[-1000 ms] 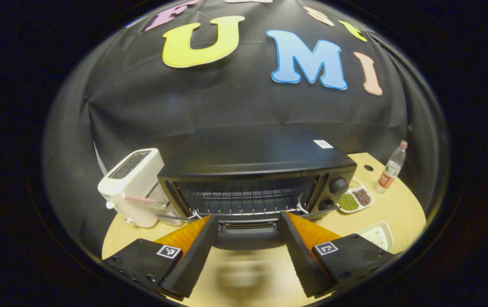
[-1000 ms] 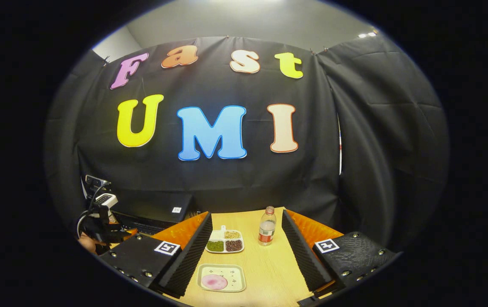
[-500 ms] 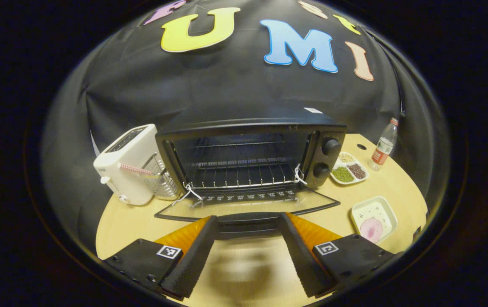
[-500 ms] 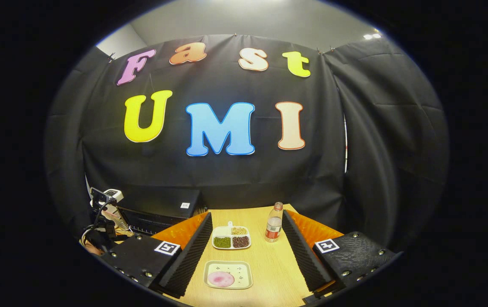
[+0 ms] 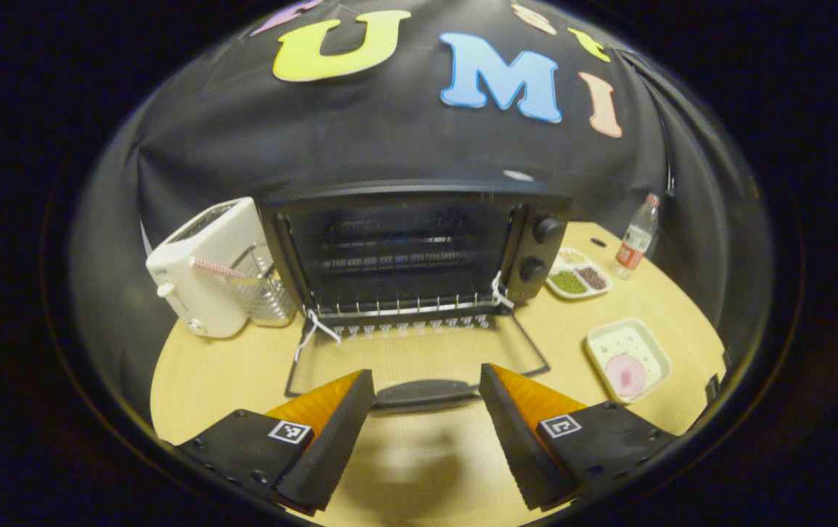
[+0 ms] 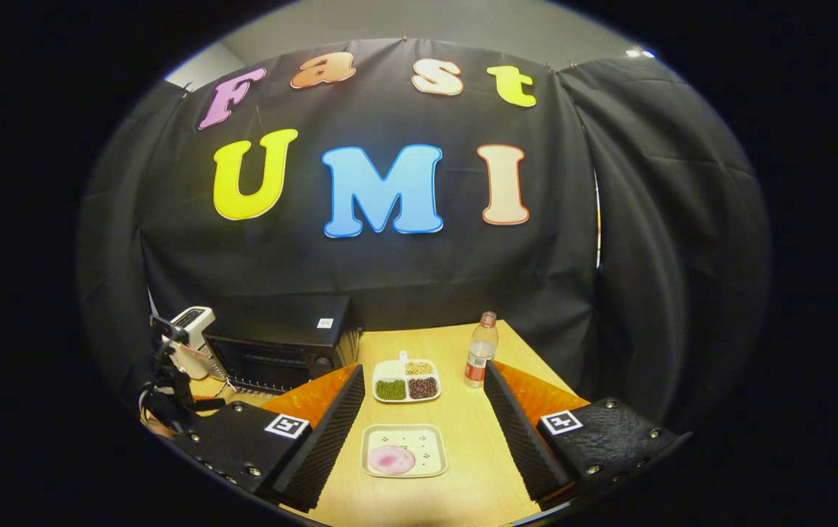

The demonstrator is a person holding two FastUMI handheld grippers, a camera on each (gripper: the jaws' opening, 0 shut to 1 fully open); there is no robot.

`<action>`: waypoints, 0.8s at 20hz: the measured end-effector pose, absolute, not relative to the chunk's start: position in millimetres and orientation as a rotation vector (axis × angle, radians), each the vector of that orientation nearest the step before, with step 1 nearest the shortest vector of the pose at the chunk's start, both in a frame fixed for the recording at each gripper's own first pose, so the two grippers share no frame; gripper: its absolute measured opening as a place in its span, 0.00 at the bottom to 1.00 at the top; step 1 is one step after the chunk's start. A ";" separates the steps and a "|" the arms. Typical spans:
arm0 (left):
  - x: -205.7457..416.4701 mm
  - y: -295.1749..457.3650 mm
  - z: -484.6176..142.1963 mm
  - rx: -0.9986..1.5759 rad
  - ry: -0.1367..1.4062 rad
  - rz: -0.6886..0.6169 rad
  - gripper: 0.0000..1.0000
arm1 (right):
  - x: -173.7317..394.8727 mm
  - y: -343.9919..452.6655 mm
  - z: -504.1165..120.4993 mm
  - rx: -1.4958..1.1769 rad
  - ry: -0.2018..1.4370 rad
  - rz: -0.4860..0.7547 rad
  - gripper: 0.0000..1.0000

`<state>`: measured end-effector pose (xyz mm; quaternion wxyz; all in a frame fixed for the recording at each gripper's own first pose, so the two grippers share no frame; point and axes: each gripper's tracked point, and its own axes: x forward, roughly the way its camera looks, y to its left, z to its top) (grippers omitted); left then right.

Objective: Open the electric oven with the left hand, put the food in, and close the electric oven.

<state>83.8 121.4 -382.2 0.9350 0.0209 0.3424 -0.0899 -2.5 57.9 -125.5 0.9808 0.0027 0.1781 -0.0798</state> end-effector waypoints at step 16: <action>62.0 96.6 -45.6 -0.006 0.032 -0.118 1.00 | 42.3 -0.7 -350.2 0.114 1.056 -0.067 1.00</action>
